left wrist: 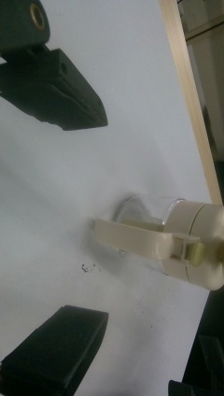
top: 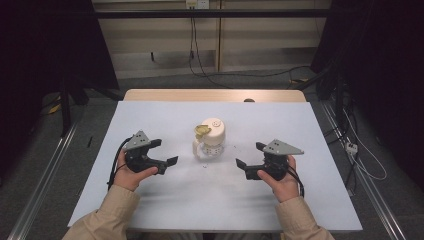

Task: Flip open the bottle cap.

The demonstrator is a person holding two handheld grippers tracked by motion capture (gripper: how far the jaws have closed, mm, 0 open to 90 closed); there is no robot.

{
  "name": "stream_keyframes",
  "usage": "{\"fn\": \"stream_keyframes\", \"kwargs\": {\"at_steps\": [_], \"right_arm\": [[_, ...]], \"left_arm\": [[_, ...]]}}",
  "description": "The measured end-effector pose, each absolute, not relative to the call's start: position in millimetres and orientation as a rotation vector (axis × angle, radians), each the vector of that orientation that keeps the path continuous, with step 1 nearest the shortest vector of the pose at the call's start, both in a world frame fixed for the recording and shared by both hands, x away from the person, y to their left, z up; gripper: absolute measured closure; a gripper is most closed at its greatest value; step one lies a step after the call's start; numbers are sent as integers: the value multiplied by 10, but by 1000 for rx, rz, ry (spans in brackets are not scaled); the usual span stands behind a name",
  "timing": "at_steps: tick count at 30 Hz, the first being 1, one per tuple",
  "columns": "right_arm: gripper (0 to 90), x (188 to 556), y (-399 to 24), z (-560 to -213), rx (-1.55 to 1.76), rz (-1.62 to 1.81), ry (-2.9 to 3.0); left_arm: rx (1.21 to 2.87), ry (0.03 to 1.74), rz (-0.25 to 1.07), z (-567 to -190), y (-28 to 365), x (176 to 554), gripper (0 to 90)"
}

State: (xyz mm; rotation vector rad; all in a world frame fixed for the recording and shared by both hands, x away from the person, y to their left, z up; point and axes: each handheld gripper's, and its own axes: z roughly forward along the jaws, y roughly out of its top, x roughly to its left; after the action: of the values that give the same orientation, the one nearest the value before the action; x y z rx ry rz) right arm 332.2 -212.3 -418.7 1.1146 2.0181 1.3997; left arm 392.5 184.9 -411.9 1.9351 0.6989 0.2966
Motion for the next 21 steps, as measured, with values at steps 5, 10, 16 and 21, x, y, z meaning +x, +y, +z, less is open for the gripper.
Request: {"fn": "stream_keyframes", "kwargs": {"at_steps": [5,10,16,21], "right_arm": [[58,3257,-2208,-4218,1120,1408,1997],[60,3185,-2275,-4242,1123,1403,1983],[60,3112,-2341,-4288,1125,1398,1979],[57,3056,-2387,-4317,1132,1397,1977]], "left_arm": [[1934,718,288,-4146,1891,3889,66],[1940,716,299,-4151,1934,3861,66],[1948,721,296,-4178,1971,3814,66],[1958,707,306,-4175,1984,3763,66]]}}
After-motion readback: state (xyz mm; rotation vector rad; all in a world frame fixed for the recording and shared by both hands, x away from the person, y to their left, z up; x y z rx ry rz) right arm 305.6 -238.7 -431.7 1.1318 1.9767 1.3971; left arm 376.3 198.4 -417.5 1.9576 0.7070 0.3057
